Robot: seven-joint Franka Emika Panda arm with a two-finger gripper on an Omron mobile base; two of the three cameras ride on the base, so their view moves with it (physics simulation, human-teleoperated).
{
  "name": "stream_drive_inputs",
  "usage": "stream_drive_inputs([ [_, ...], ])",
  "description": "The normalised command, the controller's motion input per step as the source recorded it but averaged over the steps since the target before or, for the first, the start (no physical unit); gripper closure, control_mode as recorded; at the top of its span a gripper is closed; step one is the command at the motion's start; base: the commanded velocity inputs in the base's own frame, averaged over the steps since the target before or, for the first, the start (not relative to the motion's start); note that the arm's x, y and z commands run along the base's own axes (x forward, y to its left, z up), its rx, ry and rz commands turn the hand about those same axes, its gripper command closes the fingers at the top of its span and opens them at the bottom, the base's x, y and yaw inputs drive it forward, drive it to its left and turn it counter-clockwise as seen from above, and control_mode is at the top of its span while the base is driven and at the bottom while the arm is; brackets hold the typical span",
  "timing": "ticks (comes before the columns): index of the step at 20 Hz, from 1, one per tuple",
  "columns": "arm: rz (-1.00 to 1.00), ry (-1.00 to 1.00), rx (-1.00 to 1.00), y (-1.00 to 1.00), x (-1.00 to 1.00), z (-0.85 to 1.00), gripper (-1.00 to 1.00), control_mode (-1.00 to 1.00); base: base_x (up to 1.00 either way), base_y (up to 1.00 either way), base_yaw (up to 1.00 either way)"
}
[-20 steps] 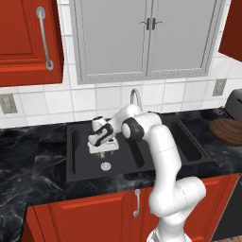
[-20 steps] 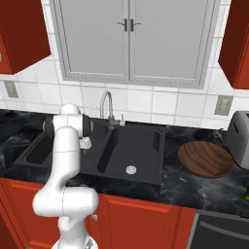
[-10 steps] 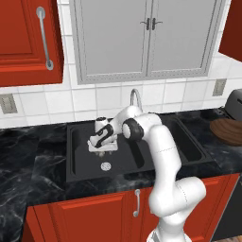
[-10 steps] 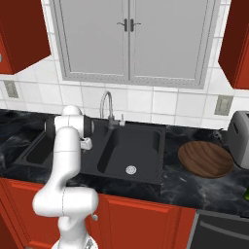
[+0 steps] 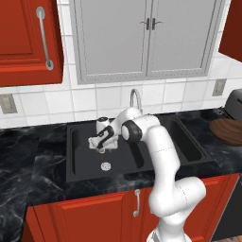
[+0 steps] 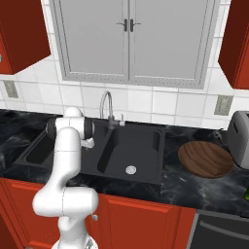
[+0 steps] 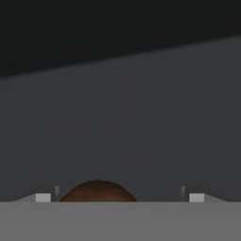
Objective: Pick the mushroom from the sink and place it in the bowl. Then pick the bowl and place it in the microwave. Then close the microwave door and press the start button.
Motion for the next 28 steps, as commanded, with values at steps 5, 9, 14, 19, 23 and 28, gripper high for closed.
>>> stream_drive_inputs([
  [5, 0.00, -0.07, 0.00, 0.00, -0.10, -0.01, 1.00, -1.00, 0.00, 0.00, 0.00],
  [9, 0.00, -0.02, 0.02, 0.00, -0.40, 0.14, 1.00, -1.00, 0.00, 0.00, 0.00],
  [14, 0.00, -0.05, 0.03, -0.01, -0.42, 0.31, 1.00, -1.00, 0.00, 0.00, 0.00],
  [19, 0.00, -0.17, 0.04, -0.09, -0.57, 0.74, 1.00, -1.00, 0.00, 0.00, 0.00],
  [23, 0.00, -0.15, 0.01, -0.16, -0.64, 0.94, 1.00, -1.00, 0.00, 0.00, 0.00],
  [28, 0.00, -0.08, 0.00, -0.27, -0.65, 0.98, 1.00, -1.00, 0.00, 0.00, 0.00],
])
